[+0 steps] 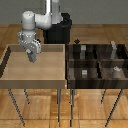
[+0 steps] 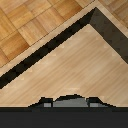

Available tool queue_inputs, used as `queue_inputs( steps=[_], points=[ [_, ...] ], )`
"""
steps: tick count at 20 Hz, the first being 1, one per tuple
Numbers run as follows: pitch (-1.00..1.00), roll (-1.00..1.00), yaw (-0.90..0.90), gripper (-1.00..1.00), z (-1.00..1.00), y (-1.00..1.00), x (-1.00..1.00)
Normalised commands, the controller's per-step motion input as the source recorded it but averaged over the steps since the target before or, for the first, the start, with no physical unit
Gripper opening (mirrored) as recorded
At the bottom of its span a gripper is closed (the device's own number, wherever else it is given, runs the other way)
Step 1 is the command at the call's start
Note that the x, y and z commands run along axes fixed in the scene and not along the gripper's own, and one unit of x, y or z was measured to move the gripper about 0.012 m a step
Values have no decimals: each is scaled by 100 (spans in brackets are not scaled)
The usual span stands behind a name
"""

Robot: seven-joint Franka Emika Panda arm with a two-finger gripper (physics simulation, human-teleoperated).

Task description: Place the milk carton into the appropriate compartment.

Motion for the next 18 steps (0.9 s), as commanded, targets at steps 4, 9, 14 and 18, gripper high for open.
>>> queue_inputs(
  steps=[4, 9, 14, 18],
  points=[
    [0, 0, 0, -100, 100, 0, 0],
    [0, 0, 0, -100, 60, 20, 0],
    [0, 0, 0, -100, 0, 100, 0],
    [0, 0, 0, -100, 0, 100, 0]
  ],
)
